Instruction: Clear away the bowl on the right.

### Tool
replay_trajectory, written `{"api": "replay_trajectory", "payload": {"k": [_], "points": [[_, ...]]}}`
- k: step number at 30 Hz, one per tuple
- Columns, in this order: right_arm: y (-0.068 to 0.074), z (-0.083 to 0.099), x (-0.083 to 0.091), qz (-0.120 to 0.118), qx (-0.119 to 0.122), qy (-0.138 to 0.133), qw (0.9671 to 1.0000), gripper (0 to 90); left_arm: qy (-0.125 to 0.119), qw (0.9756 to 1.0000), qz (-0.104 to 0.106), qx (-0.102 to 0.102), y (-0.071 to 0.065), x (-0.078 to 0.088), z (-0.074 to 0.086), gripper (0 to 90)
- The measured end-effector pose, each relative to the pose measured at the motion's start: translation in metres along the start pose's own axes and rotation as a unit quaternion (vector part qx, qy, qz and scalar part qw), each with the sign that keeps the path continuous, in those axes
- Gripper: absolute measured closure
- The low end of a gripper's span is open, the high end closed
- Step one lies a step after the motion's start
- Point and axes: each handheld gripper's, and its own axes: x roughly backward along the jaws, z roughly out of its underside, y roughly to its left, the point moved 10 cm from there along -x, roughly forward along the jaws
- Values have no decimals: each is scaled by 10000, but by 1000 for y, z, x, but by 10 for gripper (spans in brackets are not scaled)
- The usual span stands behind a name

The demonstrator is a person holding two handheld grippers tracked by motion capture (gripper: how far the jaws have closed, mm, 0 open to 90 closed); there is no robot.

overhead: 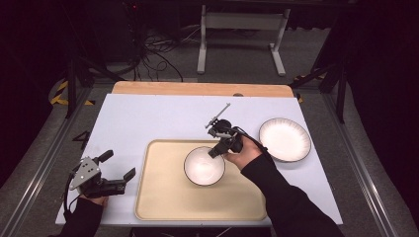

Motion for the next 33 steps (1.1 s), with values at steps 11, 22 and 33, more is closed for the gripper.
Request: {"api": "replay_trajectory", "payload": {"k": [11, 22, 33], "points": [[-1, 1, -16, -36, -58, 85, 9999, 832, -15, 10000, 1, 5, 0, 0, 0, 1], [0, 4, -25, -98, -39, 194, 9998, 828, -10, 10000, 5, -3, 0, 0, 0, 1], [-3, 7, -31, -166, -133, 246, 9995, 825, -11, 10000, 4, -1, 0, 0, 0, 1]]}}
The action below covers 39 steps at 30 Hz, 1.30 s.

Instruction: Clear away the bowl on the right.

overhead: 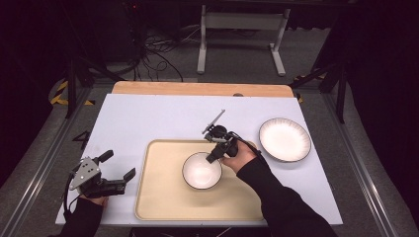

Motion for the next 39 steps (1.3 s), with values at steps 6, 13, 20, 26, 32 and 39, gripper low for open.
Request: {"api": "replay_trajectory", "payload": {"k": [6, 13, 20, 26, 32, 39], "points": [[0, 1, -4, -129, -58, -35, 9999, 743, -4, 10000, 2, -1, 0, 0, 0, 1], [0, -1, -3, -72, -25, -142, 9999, 615, -7, 10000, 2, -1, 0, 0, 0, 1], [1, -6, 5, 212, 106, -436, 9988, 421, 8, 10000, -5, -2, -1, 0, 0, 1], [2, -11, 19, 419, 280, -844, 9952, 270, 12, 10000, -3, -51, -1, 0, 0, 1], [5, -13, 36, 581, 412, -1251, 9896, 169, 12, 10000, -3, -54, -1, -1, 0, 1], [8, -10, 53, 663, 550, -1623, 9830, 76, 16, 10000, -5, -54, -1, 0, 0, 1]]}}
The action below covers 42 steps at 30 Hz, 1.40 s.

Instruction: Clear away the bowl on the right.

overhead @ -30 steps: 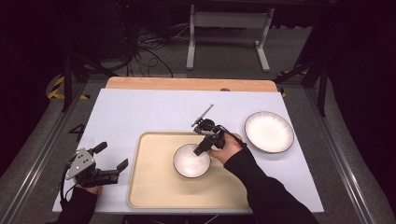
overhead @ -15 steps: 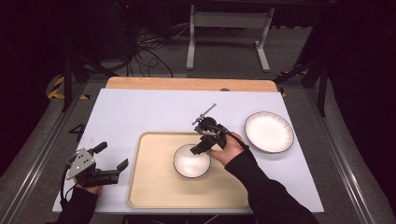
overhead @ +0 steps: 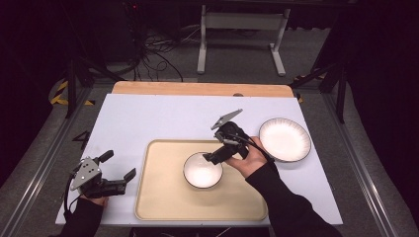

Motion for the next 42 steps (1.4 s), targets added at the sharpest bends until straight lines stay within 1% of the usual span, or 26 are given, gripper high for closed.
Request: {"api": "replay_trajectory", "payload": {"k": [2, 4, 6, 7, 9, 10, 11, 14, 17, 19, 23, 24, 26, 28, 29, 30, 33, 34, 35, 36, 37, 39, 40, 42], "points": [[-2, 1, 4, 93, 88, -36, 9999, 50, -8, 10000, 0, 19, 0, 0, 0, 1], [-4, 2, 10, 204, 55, -126, 9997, 36, -6, 10000, -3, 8, 0, 0, 0, 1], [-5, 3, 13, 228, 84, -170, 9996, 36, -6, 10000, -6, 7, 0, 0, 0, 1], [-8, 3, 16, 323, 49, -262, 9991, 33, -6, 10000, -5, 14, -1, 0, 0, 1], [-9, 3, 18, 350, 65, -299, 9989, 31, -3, 10000, -4, 13, -1, 0, 0, 1], [-9, 4, 19, 293, 129, -357, 9988, 30, 3, 10000, -7, 14, -1, 0, 0, 1], [-10, 4, 20, 249, 243, -417, 9985, 30, 3, 10000, -5, 9, -1, 0, 0, 1], [-11, 7, 22, 145, 486, -472, 9976, 30, 2, 10000, -13, 25, -1, -1, 0, 1], [-13, 13, 24, 206, 466, -496, 9975, 33, 4, 10000, -15, 12, -1, -1, 0, 2], [-14, 17, 27, 219, 471, -448, 9976, 34, 22, 10000, -11, 7, -1, 0, 0, 1], [-16, 19, 36, 324, 464, -555, 9969, 34, 32, 10000, -15, -3, -1, -1, 1, 2], [-17, 20, 41, 354, 526, -635, 9960, 34, 34, 10000, -21, -1, -1, -1, 1, 1], [-18, 21, 42, 401, 553, -661, 9955, 33, 35, 10000, -23, -4, -1, -1, 1, 1], [-18, 23, 45, 437, 665, -802, 9936, 30, 40, 10000, -13, -29, -1, -1, 1, 1], [-19, 27, 48, 462, 775, -874, 9921, 28, 53, 10000, -9, -43, -1, -1, 1, 1], [-20, 28, 49, 477, 791, -908, 9916, 27, 36, 10000, -23, -32, -2, -1, 1, 1], [-22, 33, 52, 447, 725, -909, 9922, 25, 37, 10000, -14, -38, -2, -1, 1, 2], [-23, 35, 55, 469, 688, -979, 9917, 25, 44, 10000, -17, -42, -2, -1, 1, 1], [-25, 35, 58, 504, 710, -1132, 9898, 21, 44, 10000, -18, -42, -2, -1, 1, 1], [-27, 37, 61, 538, 704, -1222, 9885, 19, 46, 10000, -18, -43, -2, -1, 1, 1], [-28, 40, 62, 480, 633, -1247, 9890, 19, 47, 10000, -20, -43, -2, -1, 1, 1], [-30, 45, 64, 453, 542, -1303, 9890, 20, 53, 10000, -26, -44, -2, -1, 1, 1], [-30, 47, 65, 434, 522, -1379, 9881, 20, 53, 10000, -27, -46, -2, -1, 1, 1], [-32, 50, 68, 411, 429, -1622, 9850, 23, 49, 10000, -27, -48, -2, -2, 1, 1]]}}
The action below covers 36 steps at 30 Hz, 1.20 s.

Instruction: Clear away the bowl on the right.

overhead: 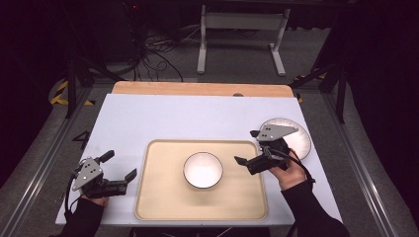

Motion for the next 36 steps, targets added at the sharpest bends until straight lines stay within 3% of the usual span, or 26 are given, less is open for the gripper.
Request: {"api": "replay_trajectory", "payload": {"k": [9, 11, 16, 17, 30, 34, 36], "points": [[-11, 14, 21, 329, -227, -618, 9973, 30, 8, 10000, -7, -18, 0, 0, 0, 1], [-11, 18, 22, 305, -276, -634, 9971, 29, 10, 10000, -11, -17, 0, 0, 0, 1], [-16, 29, 28, 497, -401, -872, 9941, 28, 7, 10000, -12, -14, 0, 0, 0, 1], [-18, 32, 30, 563, -472, -993, 9923, 29, 4, 10000, -7, -12, 0, 0, 0, 1], [-32, 66, 30, 828, -638, -1174, 9876, 28, -72, 9999, 66, -29, 0, 2, -2, 1], [-37, 77, 28, 970, -581, -1247, 9857, 28, -82, 9999, 78, -12, 0, 3, -2, 1], [-41, 81, 29, 1035, -632, -1342, 9835, 28, -101, 9999, 83, -2, 0, 3, -2, 1]]}}
